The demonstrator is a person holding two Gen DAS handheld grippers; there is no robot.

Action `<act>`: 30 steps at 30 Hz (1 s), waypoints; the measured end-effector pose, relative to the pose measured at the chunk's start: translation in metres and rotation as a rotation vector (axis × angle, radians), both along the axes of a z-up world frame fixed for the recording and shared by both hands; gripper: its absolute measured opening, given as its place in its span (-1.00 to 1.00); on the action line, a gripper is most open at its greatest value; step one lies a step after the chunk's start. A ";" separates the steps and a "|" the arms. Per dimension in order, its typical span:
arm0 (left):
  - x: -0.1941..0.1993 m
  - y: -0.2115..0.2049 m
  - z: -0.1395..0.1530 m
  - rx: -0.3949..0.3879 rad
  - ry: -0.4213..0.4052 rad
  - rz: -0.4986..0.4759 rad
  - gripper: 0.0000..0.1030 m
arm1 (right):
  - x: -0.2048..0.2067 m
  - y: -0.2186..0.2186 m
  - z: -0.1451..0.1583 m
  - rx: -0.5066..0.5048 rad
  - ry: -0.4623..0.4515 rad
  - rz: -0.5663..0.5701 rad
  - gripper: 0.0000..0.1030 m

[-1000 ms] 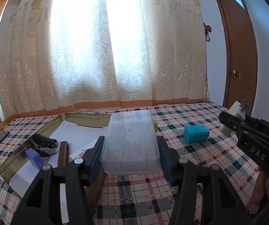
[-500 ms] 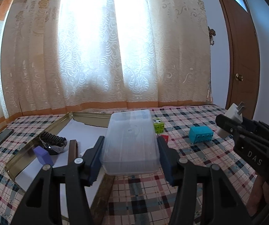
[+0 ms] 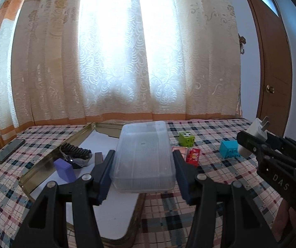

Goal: Organize rigid objects
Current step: 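Carry the clear box with the left tool while the right tool carries the plug toward the tray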

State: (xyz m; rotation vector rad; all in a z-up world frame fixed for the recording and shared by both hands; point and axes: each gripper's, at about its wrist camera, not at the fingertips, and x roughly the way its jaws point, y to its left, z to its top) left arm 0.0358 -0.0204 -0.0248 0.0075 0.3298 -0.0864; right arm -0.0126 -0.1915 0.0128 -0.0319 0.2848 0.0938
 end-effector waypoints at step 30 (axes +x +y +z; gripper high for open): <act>-0.007 0.050 0.000 -0.020 0.001 0.079 0.05 | 0.002 0.059 -0.004 -0.017 0.012 0.121 -0.21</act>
